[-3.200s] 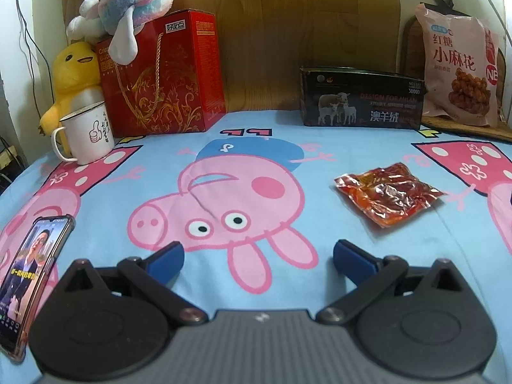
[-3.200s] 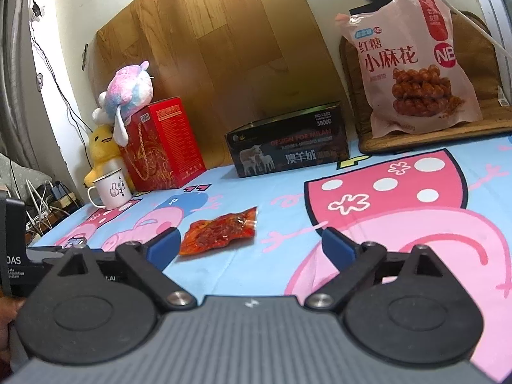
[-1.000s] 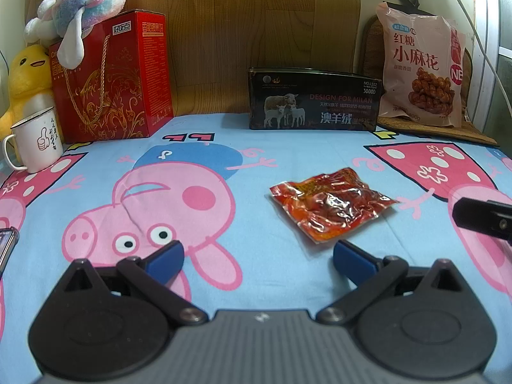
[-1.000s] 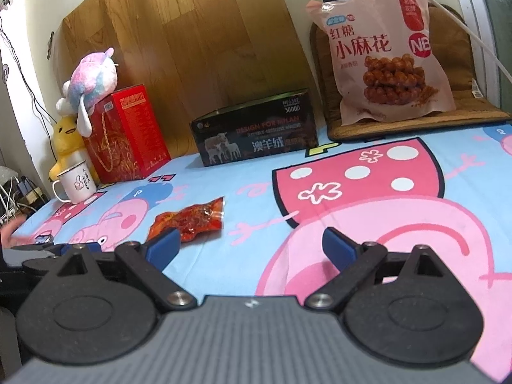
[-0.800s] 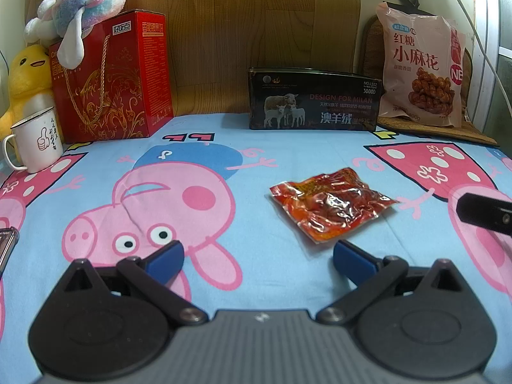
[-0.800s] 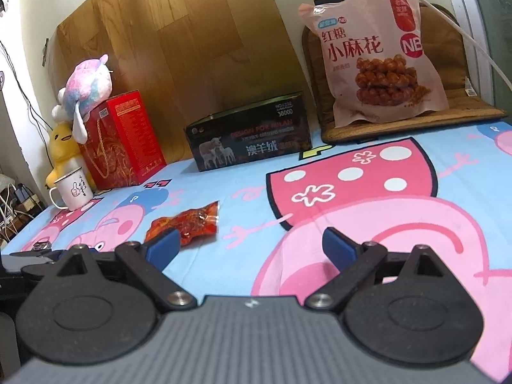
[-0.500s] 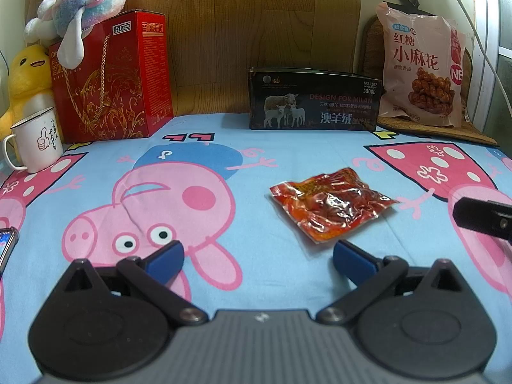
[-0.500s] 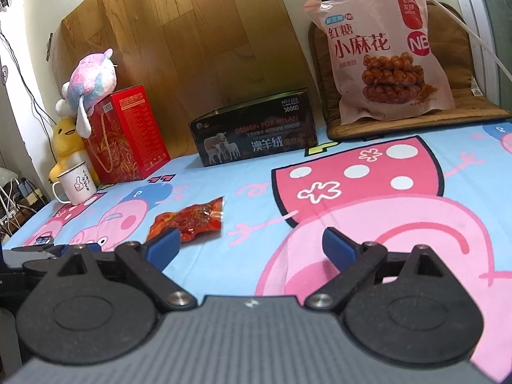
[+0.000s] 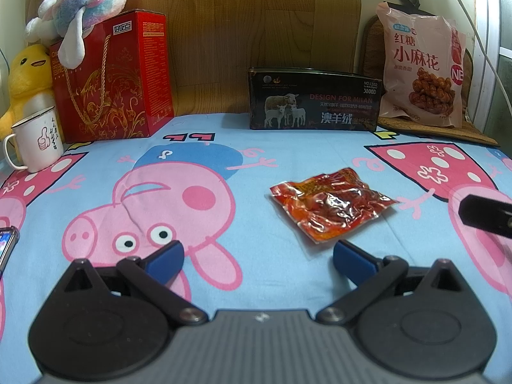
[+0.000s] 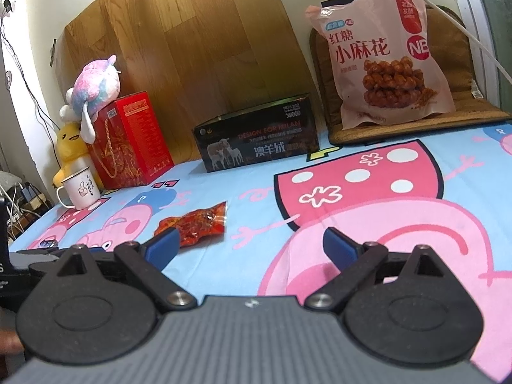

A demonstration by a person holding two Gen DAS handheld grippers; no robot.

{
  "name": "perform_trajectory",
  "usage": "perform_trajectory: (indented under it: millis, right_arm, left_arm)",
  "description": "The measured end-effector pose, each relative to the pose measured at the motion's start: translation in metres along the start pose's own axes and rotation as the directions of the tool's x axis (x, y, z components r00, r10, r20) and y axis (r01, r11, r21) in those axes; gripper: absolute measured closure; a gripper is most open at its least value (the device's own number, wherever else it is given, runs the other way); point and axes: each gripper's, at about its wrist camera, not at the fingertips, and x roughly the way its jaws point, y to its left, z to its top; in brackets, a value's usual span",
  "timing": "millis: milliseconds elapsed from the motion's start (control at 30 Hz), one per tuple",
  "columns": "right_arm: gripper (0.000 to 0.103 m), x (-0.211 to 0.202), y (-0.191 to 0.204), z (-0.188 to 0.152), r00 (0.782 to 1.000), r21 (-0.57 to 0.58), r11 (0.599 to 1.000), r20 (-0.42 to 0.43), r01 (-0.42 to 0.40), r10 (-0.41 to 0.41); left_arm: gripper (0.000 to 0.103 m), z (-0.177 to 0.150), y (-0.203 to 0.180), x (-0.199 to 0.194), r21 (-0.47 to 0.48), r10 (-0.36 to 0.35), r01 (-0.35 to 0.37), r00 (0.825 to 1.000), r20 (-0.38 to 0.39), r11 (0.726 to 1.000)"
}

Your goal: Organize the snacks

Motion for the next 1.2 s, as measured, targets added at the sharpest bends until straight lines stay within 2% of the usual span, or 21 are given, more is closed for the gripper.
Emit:
perform_trajectory:
  millis: [900, 1200]
  right_arm:
    - [0.005, 0.002, -0.0001, 0.0008, 1.0, -0.005, 1.0, -0.011, -0.007, 0.006]
    - [0.005, 0.0022, -0.0004, 0.0012, 1.0, -0.003, 1.0, -0.011, -0.013, 0.013]
  left_arm:
    - [0.0, -0.0006, -0.003, -0.0022, -0.005, 0.01, -0.01, 1.0, -0.001, 1.0]
    - [0.0, -0.0018, 0.0026, -0.0095, -0.001, -0.028, 0.028, 0.999, -0.032, 1.0]
